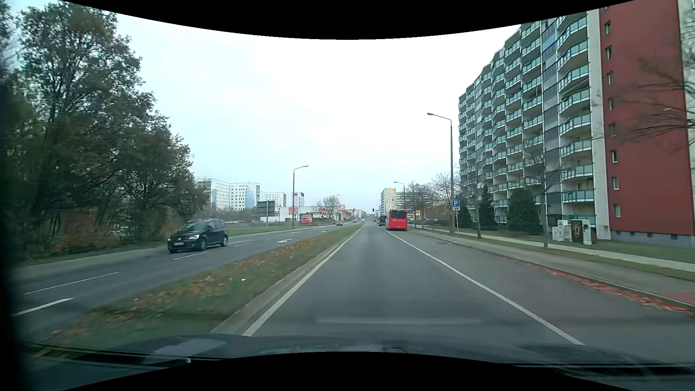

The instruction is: Follow the waypoints while adhering to traffic rules and regulations

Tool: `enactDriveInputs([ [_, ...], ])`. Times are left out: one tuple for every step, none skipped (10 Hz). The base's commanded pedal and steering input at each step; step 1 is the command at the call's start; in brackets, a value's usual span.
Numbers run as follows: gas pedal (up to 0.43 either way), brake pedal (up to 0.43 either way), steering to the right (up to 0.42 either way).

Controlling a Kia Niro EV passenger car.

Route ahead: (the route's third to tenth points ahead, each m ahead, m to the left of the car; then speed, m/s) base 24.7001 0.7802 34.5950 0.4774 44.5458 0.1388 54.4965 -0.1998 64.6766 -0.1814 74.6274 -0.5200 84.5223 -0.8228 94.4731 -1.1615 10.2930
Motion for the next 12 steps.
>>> enactDriveInputs([
  [0.169,0.0,0.005],
  [0.169,0.0,0.004],
  [0.13,0.0,0.004],
  [0.138,0.0,0.005],
  [0.138,0.0,0.004],
  [0.138,0.0,0.003],
  [0.138,0.0,0.003],
  [0.138,0.0,0.003],
  [0.138,0.0,0.003],
  [0.138,0.0,0.003],
  [0.138,0.0,0.003],
  [0.138,0.0,0.003],
])
